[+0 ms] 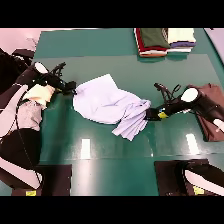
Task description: Fold the shirts.
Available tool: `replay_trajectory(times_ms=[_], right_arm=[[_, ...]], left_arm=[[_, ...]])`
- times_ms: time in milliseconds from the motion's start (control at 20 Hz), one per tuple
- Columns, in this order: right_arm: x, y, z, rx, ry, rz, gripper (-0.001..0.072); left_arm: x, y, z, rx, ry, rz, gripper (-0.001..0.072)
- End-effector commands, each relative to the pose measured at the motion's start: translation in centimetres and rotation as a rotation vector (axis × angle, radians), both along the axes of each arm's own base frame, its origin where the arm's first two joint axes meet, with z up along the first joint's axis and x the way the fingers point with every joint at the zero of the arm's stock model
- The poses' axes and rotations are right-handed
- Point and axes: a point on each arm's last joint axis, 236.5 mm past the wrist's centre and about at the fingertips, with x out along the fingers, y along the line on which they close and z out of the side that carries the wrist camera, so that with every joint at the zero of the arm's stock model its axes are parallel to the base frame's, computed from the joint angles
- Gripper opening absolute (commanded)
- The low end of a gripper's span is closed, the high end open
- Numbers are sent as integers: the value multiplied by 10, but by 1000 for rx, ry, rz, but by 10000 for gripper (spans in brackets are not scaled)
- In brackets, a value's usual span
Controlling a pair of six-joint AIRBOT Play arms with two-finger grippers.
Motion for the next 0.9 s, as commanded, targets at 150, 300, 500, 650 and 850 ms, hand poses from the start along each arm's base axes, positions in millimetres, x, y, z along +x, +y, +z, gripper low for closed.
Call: replay_trajectory(times_ms=[150,300,500,650,850], right_arm=[[51,-55,90,-260,-252,17,17],[68,-93,186,-396,-513,-51,17],[48,-110,320,-398,-847,-149,17],[12,-116,404,-354,-1062,-212,16],[-22,-125,474,-328,-1244,-274,16]], left_arm=[[47,38,210,18,-486,54,24],[14,53,365,43,-820,75,25],[-99,43,528,58,-1214,56,24],[-188,40,601,56,-1447,80,24],[-270,38,649,45,-1645,108,24]])
